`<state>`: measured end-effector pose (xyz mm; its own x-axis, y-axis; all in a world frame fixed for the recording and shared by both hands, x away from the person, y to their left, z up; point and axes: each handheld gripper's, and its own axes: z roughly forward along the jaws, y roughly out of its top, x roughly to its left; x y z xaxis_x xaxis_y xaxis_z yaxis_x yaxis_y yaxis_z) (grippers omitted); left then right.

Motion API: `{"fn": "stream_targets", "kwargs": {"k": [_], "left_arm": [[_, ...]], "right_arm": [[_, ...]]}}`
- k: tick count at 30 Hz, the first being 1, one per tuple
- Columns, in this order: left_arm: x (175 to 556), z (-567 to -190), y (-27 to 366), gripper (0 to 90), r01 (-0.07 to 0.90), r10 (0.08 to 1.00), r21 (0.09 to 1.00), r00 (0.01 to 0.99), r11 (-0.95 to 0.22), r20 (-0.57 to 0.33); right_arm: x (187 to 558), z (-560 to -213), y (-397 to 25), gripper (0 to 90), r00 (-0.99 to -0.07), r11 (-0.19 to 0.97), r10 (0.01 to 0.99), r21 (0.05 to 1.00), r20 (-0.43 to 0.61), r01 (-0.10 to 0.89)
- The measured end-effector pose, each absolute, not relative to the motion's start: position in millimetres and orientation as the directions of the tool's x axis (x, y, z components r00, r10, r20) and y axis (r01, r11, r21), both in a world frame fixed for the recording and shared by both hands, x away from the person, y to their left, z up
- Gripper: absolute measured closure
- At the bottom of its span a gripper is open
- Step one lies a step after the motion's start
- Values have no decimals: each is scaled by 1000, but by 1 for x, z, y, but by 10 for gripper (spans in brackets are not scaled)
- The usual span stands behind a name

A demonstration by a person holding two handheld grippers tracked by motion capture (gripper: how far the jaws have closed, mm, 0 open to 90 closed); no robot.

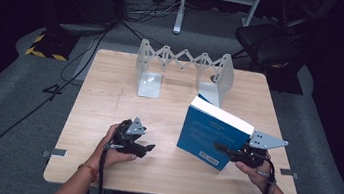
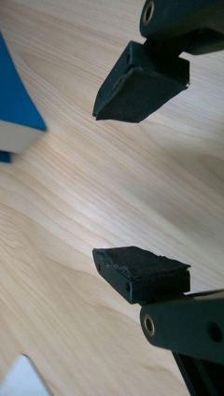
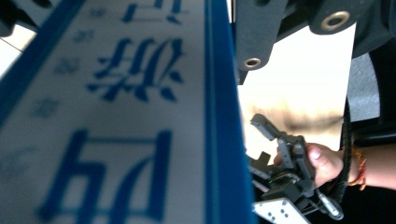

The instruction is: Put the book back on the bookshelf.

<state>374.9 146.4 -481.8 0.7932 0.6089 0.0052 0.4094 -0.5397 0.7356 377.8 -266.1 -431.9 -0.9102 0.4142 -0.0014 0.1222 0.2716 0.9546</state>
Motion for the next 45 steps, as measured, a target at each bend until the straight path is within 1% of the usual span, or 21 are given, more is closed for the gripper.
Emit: {"fn": "stream_targets", "kwargs": {"k": [2,4,5,6,8,9,13,15,18,22,30,39,45], "left_arm": [[375,-486,153,262,434,622,716,783,-546,-1],[376,-491,156,262,462,660,703,752,-541,13],[379,-493,159,263,494,677,699,735,-517,-19],[380,-495,159,261,509,687,694,726,-509,-29],[382,-494,161,236,506,690,691,724,-517,-15],[383,-494,162,222,515,690,693,723,-505,-34],[383,-498,163,208,526,707,683,707,-507,-20],[384,-501,164,160,545,725,669,689,-505,-14],[385,-502,167,157,553,734,674,679,-490,-23],[385,-504,168,146,540,730,687,683,-486,-20],[385,-504,166,145,544,737,689,676,-480,-20],[385,-504,166,145,545,739,689,673,-478,-20],[385,-504,166,145,546,739,688,673,-478,-20]], "right_arm": [[379,-431,-266,619,-908,276,420,953,-6,122],[379,-429,-266,620,-907,290,420,950,-20,113],[379,-429,-265,620,-906,292,422,950,-25,109],[378,-427,-265,620,-908,298,418,949,-32,104],[378,-427,-266,620,-907,298,420,949,-38,98],[378,-426,-265,620,-907,301,419,949,-41,96],[381,-426,-266,620,-904,295,426,950,-38,99],[382,-426,-266,620,-901,289,433,952,-35,102],[384,-425,-266,620,-895,296,443,951,-50,94],[386,-426,-266,620,-890,299,453,949,-51,99],[392,-421,-263,621,-885,313,460,945,-66,92],[400,-414,-261,622,-867,313,491,946,-81,89],[412,-411,-258,623,-853,323,511,943,-105,77]]}}
